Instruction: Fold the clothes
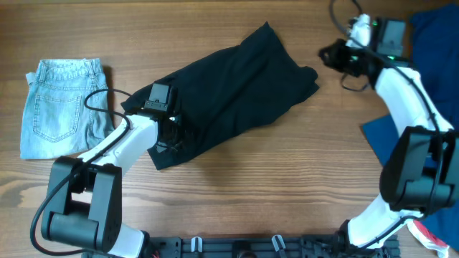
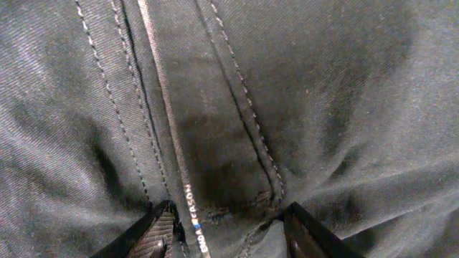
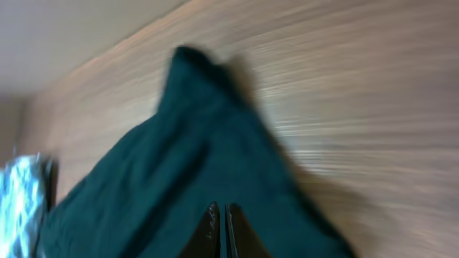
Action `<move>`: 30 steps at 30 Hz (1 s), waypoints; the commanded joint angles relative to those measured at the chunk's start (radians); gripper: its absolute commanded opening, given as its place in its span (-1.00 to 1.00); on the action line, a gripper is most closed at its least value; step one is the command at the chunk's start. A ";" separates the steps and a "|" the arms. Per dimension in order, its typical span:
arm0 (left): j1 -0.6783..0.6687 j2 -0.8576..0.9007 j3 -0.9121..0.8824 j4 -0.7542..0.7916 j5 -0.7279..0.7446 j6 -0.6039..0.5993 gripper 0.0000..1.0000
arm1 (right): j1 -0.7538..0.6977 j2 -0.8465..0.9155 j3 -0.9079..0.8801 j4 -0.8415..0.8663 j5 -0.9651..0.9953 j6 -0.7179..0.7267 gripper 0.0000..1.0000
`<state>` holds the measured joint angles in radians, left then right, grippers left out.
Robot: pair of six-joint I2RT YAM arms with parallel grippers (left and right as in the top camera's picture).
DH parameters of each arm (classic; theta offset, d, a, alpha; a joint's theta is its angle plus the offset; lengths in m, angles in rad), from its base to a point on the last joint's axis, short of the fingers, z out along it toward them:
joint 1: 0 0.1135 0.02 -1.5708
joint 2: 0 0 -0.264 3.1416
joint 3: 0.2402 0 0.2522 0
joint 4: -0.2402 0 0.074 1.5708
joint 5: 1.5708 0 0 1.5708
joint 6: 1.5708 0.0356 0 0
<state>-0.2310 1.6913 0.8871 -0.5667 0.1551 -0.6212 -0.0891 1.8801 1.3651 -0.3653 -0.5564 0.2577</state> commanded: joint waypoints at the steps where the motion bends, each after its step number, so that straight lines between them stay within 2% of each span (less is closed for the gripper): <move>1: -0.007 0.081 -0.052 -0.004 -0.007 0.012 0.01 | 0.091 0.047 -0.001 -0.012 0.064 -0.082 -0.90; 3: -0.007 0.081 -0.052 -0.006 -0.007 0.012 0.02 | 0.121 0.073 -0.001 -0.005 0.113 -0.082 -0.88; 6: -0.007 0.081 -0.052 -0.011 -0.007 0.012 0.05 | 0.150 0.121 -0.001 -0.004 0.177 -0.081 -0.54; 13: -0.007 0.081 -0.052 -0.014 -0.007 0.012 0.06 | 0.153 0.210 -0.002 -0.075 0.313 -0.076 -0.48; 17: -0.006 0.081 -0.052 -0.014 -0.007 0.012 0.16 | 0.153 0.233 -0.006 -0.124 0.358 -0.092 -0.42; 20: -0.006 0.081 -0.052 -0.015 -0.008 0.012 0.24 | 0.153 0.248 -0.023 -0.165 0.401 -0.104 -0.21; 23: -0.006 0.081 -0.052 -0.031 -0.036 0.012 0.32 | 0.153 0.261 -0.032 -0.222 0.490 -0.098 -0.22; 24: -0.006 0.081 -0.052 -0.051 -0.073 0.012 0.34 | 0.153 0.266 -0.032 -0.254 0.540 -0.087 -0.31; 27: -0.004 0.081 -0.052 -0.083 -0.160 0.011 0.43 | 0.151 0.266 -0.032 -0.340 0.659 -0.023 -0.38; 30: 0.019 0.081 -0.052 -0.076 -0.183 0.012 0.54 | 0.139 0.266 -0.032 -0.428 0.695 0.024 -0.42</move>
<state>-0.2459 1.6974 0.9066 -0.6025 0.1345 -0.6144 0.0887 2.0720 1.3964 -0.6987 -0.1379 0.2081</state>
